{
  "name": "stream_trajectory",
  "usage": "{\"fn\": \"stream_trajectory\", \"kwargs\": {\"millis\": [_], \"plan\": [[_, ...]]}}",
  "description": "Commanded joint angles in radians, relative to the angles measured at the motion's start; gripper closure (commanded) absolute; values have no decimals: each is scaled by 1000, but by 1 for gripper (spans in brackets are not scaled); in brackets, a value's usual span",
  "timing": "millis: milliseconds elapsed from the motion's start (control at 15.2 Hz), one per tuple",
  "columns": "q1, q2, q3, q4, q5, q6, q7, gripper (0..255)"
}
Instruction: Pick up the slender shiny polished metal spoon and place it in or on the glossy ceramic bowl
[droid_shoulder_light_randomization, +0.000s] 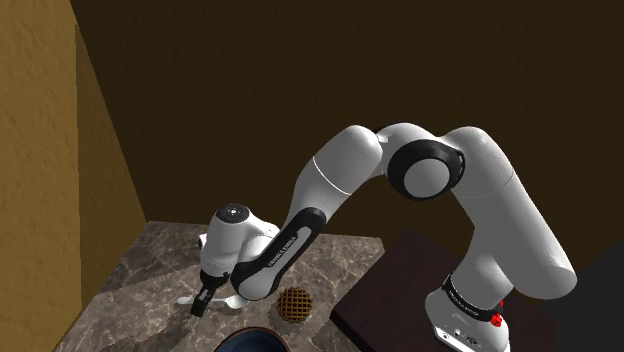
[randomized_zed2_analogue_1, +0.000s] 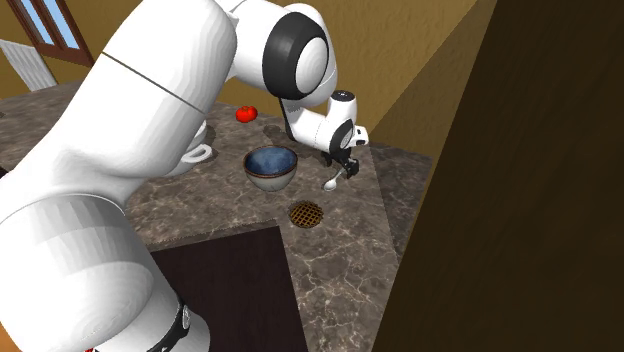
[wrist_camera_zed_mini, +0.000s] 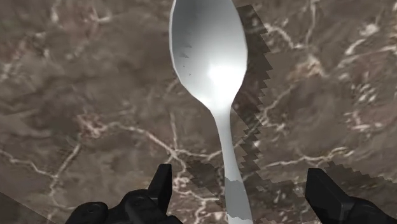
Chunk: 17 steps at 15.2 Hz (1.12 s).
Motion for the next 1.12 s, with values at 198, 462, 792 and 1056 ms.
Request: {"fn": "stream_trajectory", "kwargs": {"millis": [198, 462, 792, 1056], "plan": [[0, 0, 0, 0, 0, 0, 0, 255], [0, 0, 0, 0, 0, 0, 0, 255], [-5, -36, 6, -16, 4, -20, 0, 255], [-13, -82, 15, -34, 9, -48, -1, 255]]}}
